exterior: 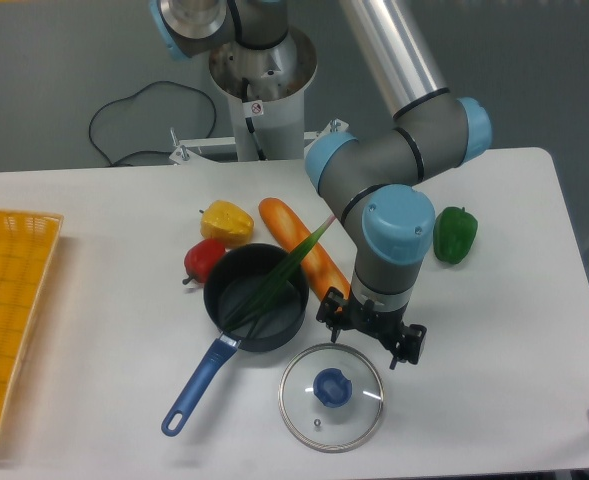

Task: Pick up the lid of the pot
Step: 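Move the gripper over the blue knob of the glass lid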

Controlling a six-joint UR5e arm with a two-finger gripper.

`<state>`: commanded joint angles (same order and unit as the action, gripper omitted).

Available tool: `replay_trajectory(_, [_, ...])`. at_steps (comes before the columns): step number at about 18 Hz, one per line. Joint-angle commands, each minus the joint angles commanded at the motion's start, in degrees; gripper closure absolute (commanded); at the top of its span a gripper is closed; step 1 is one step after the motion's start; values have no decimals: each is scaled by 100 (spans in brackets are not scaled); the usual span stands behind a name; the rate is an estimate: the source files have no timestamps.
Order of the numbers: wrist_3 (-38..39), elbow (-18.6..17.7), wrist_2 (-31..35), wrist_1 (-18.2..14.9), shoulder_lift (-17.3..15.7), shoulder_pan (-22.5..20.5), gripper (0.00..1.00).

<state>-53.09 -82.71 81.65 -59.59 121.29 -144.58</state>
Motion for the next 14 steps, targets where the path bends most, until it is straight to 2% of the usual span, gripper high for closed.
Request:
replay_trajectory(6, [0,27,-97,237,158,61,0])
replay_trajectory(9, [0,27,-115,500,220,79,0])
replay_trajectory(14, [0,18,-150,527,290,88,0])
